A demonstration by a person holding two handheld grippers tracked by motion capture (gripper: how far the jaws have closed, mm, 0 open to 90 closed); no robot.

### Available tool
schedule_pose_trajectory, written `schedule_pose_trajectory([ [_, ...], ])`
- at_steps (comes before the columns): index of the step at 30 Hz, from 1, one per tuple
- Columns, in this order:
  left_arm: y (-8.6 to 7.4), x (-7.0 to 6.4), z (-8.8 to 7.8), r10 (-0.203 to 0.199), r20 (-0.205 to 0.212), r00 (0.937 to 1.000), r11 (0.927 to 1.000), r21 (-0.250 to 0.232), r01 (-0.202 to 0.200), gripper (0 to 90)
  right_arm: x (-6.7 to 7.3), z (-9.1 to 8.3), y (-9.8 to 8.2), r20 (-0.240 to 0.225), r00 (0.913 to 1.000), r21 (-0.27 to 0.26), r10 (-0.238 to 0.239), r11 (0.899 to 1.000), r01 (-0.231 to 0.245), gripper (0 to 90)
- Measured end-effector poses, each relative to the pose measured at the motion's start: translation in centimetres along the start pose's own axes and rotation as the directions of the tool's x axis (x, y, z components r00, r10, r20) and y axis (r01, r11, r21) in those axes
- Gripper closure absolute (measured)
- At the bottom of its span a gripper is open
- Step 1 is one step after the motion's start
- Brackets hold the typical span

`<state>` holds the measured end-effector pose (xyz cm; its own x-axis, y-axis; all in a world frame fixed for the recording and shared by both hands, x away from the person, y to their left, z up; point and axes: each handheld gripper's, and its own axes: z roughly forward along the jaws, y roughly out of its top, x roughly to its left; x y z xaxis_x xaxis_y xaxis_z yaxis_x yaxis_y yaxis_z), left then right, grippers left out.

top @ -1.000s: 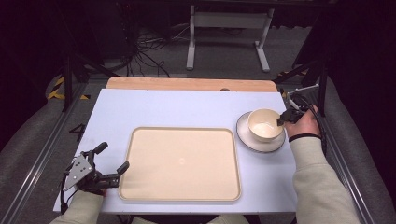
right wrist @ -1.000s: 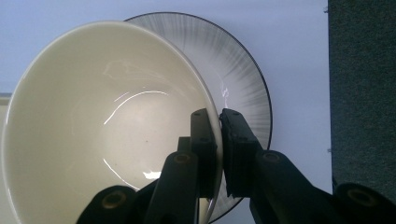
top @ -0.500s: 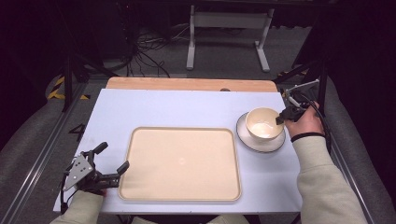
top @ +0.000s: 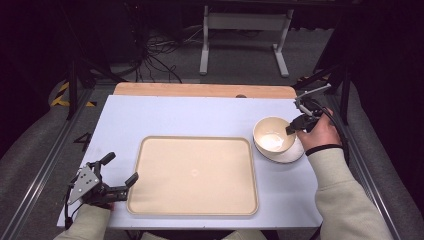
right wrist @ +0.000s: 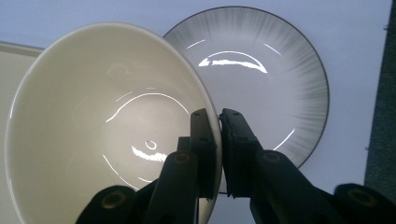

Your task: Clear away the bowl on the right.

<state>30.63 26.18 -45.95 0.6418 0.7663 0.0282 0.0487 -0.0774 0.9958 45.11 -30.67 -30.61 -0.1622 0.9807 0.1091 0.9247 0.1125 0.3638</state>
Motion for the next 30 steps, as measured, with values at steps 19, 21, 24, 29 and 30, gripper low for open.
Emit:
schedule_pose_trajectory([
  [19,0.0,0.0,0.0,0.000,0.002,1.0000,1.0000,-0.001,0.000,0.1,5.5,0.1,-0.5,-0.114,0.9839,0.008,-0.138,0.990,0.140,83.7],
  [21,0.0,0.0,0.0,0.000,0.002,1.0000,1.0000,-0.001,0.000,0.1,6.1,0.1,-0.6,-0.131,0.9798,0.008,-0.151,0.988,0.153,83.7],
  [24,0.0,0.0,0.0,0.002,0.003,1.0000,1.0000,0.000,-0.002,0.1,6.7,0.2,-0.6,-0.153,0.9756,0.012,-0.158,0.987,0.161,83.7],
  [29,0.0,0.0,0.0,0.002,0.004,1.0000,1.0000,0.000,-0.002,0.1,8.4,0.4,-0.8,-0.188,0.9630,0.023,-0.193,0.979,0.201,83.7],
  [30,0.0,0.0,0.0,0.000,0.004,1.0000,1.0000,-0.001,0.000,0.1,8.7,0.5,-0.8,-0.189,0.9614,0.024,-0.199,0.978,0.208,83.7],
])
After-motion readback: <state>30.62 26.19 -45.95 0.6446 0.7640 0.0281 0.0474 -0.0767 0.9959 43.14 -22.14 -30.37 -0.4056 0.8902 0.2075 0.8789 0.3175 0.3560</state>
